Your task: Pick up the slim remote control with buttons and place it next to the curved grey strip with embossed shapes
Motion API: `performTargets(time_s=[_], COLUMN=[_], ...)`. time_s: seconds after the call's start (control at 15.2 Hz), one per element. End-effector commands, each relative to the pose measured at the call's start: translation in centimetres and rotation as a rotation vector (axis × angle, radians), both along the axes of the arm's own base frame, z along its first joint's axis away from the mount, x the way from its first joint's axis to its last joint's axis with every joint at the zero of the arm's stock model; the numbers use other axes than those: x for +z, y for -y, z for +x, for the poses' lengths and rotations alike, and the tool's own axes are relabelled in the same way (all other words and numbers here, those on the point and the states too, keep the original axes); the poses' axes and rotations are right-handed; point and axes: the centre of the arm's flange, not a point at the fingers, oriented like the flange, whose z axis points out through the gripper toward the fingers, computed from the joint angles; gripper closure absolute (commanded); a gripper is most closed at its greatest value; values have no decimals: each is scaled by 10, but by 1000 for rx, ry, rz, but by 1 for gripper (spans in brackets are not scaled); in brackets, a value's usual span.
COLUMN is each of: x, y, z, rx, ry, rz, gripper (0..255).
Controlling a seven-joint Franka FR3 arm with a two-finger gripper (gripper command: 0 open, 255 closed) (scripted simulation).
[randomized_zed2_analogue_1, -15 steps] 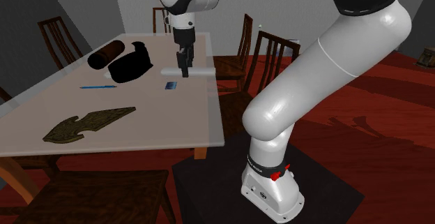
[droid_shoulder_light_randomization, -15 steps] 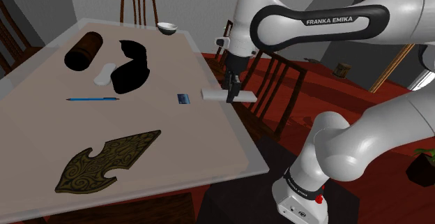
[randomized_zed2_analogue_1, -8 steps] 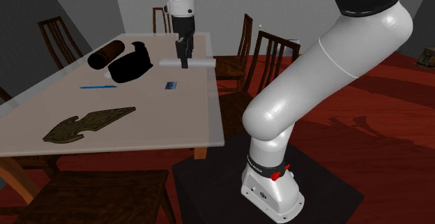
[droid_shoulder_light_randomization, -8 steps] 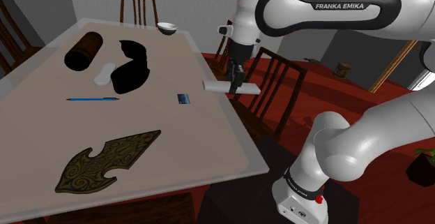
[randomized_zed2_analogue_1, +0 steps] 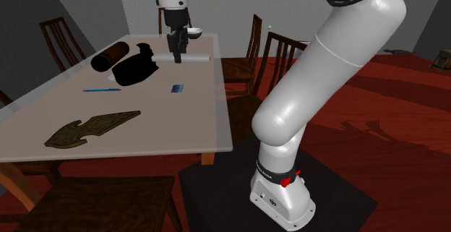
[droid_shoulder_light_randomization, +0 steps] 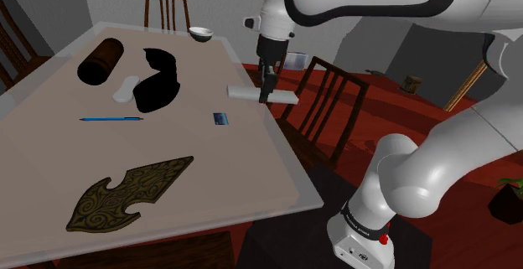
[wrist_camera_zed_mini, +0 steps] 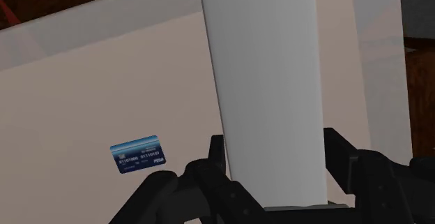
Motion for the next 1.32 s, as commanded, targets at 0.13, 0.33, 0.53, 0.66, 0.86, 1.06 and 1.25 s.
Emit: performTargets(time_s=[0.13,0.33,0.53,0.66,0.86,1.06,1.25], x=[1,1,1,1,2,2,2], y=[-27,-47,-68,-82,-103,-124,-144], z=[47,80,114,136,170,204,235], rx=[0,0,0,0,0,0,0], ry=[0,0,0,0,0,0,0], rz=[0,0,0,0,0,0,0], gripper=[255,255,255,255,255,255,255])
